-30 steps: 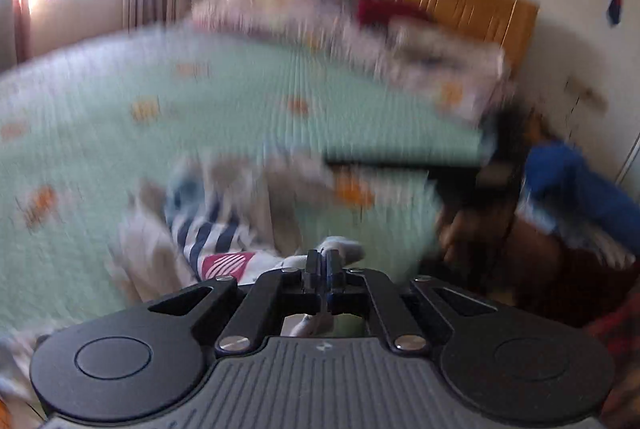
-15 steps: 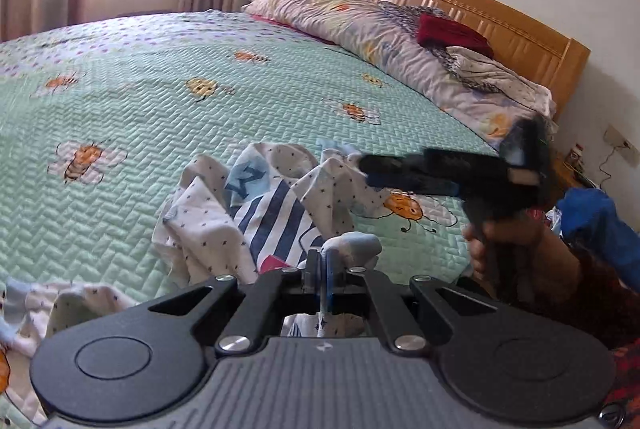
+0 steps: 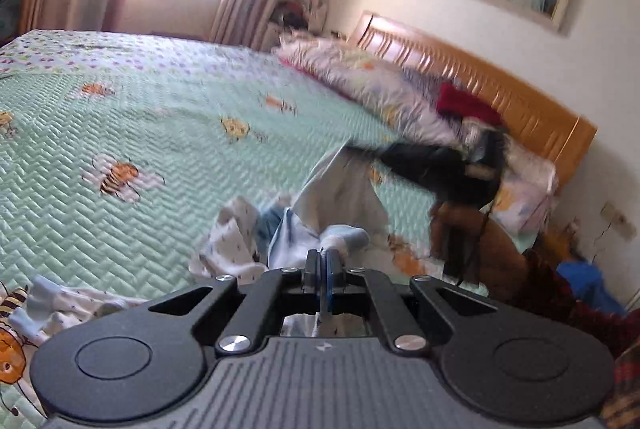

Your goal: Fold clothes

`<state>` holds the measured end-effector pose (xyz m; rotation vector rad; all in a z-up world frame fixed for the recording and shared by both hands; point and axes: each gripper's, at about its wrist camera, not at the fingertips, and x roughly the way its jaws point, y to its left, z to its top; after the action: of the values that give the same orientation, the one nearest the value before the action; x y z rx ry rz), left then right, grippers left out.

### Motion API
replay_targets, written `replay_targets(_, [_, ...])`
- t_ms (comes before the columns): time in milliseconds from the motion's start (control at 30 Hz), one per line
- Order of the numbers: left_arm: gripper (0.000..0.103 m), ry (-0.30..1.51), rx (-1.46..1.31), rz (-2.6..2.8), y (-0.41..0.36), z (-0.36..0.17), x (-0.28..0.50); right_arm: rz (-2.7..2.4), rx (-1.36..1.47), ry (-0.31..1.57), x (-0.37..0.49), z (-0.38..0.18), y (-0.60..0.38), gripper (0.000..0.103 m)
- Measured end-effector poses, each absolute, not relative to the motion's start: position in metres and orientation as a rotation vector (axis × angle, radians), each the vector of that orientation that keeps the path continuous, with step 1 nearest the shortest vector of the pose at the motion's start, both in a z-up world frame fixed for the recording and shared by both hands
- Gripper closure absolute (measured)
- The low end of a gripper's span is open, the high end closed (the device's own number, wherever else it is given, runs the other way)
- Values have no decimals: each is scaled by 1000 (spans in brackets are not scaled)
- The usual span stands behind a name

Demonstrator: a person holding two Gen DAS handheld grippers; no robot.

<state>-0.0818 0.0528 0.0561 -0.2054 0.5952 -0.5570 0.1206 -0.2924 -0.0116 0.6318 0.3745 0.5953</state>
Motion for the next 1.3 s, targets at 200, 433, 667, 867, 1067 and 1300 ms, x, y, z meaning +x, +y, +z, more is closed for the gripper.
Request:
replay_targets(200, [100, 673, -128, -692, 11, 32, -83, 362, 438, 507, 154, -9, -337, 89])
replay_targets(433, [100, 806, -125, -765, -26, -4, -69, 324, 888, 757, 102, -95, -414, 58])
replay_targets(667, [100, 753, -115, -772, -32, 10, -68, 328, 937, 706, 38, -98, -436, 43])
replay_targets(867, [100, 743, -108, -732, -31, 16, -69, 298, 929, 677, 10, -101, -433, 39])
replay_targets(1067, [100, 761, -96, -703, -31, 10, -70, 170, 563, 774, 8, -89, -405, 31])
replay_targets(1300, [97, 798, -72, -663, -32, -6, -70, 168, 614, 662, -20, -67, -416, 31])
